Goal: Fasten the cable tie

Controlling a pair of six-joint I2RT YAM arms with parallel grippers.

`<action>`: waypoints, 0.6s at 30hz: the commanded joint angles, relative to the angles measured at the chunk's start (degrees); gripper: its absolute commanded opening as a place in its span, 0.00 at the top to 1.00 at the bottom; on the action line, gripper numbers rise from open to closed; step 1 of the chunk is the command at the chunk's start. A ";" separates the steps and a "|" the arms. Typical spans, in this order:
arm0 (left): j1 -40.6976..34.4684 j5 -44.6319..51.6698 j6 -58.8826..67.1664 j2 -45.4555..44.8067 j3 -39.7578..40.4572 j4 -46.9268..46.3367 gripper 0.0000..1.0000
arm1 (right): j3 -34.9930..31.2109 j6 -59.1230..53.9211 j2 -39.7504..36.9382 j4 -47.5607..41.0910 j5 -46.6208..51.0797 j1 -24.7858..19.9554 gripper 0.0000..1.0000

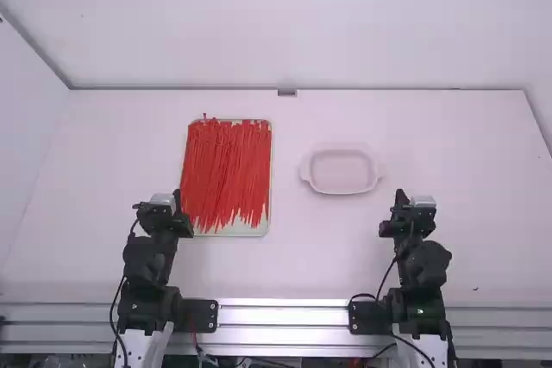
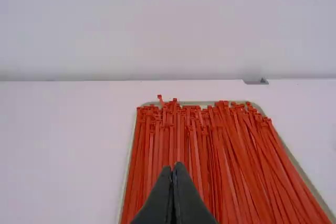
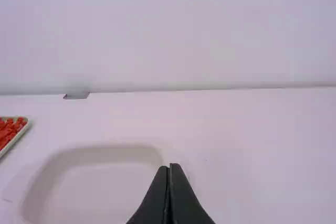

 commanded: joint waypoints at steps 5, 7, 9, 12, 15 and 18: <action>-0.02 0.06 0.02 0.35 0.26 0.03 0.99 | 0.16 0.28 0.28 0.19 -0.16 0.01 0.99; -0.06 0.16 0.09 0.99 0.82 -0.11 0.98 | 0.52 0.34 0.84 0.32 -0.44 0.04 0.98; -0.09 0.32 0.18 1.66 1.41 -0.35 0.97 | 0.96 0.35 1.47 0.30 -0.68 0.11 0.97; -0.13 0.94 0.39 3.45 2.96 -1.06 0.95 | 2.21 0.22 3.24 0.00 -1.21 0.39 0.95; -0.26 1.61 0.64 6.30 5.29 -2.18 0.91 | 4.22 0.11 6.11 -0.72 -1.60 0.93 0.91; -0.38 2.00 0.58 9.73 7.95 -3.55 0.88 | 6.51 0.10 9.67 -1.46 -1.60 1.76 0.87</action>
